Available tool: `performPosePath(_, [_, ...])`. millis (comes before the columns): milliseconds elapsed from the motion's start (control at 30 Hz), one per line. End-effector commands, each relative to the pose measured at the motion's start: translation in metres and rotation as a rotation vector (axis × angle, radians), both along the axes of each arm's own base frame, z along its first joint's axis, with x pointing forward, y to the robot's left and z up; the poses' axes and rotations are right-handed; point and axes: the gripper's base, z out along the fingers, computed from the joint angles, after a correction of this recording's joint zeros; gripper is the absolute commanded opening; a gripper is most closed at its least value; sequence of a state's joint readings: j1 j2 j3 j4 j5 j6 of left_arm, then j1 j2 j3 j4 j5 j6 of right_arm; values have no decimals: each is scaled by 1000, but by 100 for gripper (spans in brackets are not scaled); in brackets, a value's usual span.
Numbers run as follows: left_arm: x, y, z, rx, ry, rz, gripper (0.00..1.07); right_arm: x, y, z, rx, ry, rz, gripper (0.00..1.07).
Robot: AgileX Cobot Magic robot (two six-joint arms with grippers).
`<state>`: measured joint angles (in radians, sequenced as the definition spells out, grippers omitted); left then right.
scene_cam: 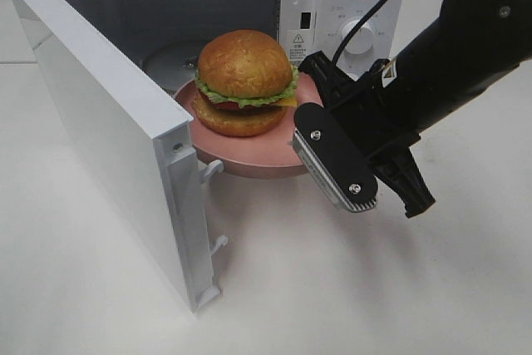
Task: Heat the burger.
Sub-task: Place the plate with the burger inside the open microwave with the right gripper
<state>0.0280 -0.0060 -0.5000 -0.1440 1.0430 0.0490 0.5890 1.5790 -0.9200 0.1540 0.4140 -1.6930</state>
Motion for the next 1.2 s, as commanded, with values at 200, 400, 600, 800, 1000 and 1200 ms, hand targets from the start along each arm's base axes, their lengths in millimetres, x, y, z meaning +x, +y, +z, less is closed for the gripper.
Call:
performPosePath(200, [0, -1, 0, -11, -11, 0, 100, 20, 13, 10, 31, -44, -5, 0])
performPosePath(400, [0, -1, 0, -11, -11, 0, 100, 34, 21, 8, 21, -56, 2, 0])
performPosePath(600, [0, -1, 0, -11, -11, 0, 100, 45, 27, 6, 24, -58, -26, 0])
performPosePath(800, [0, -1, 0, -11, -11, 0, 100, 58, 36, 9, 33, -74, -24, 0])
performPosePath(1000, [0, -1, 0, -11, -11, 0, 100, 71, 45, 9, 28, -62, -21, 0])
performPosePath(1200, [0, -1, 0, -11, -11, 0, 100, 79, 52, 9, 37, -61, -34, 0])
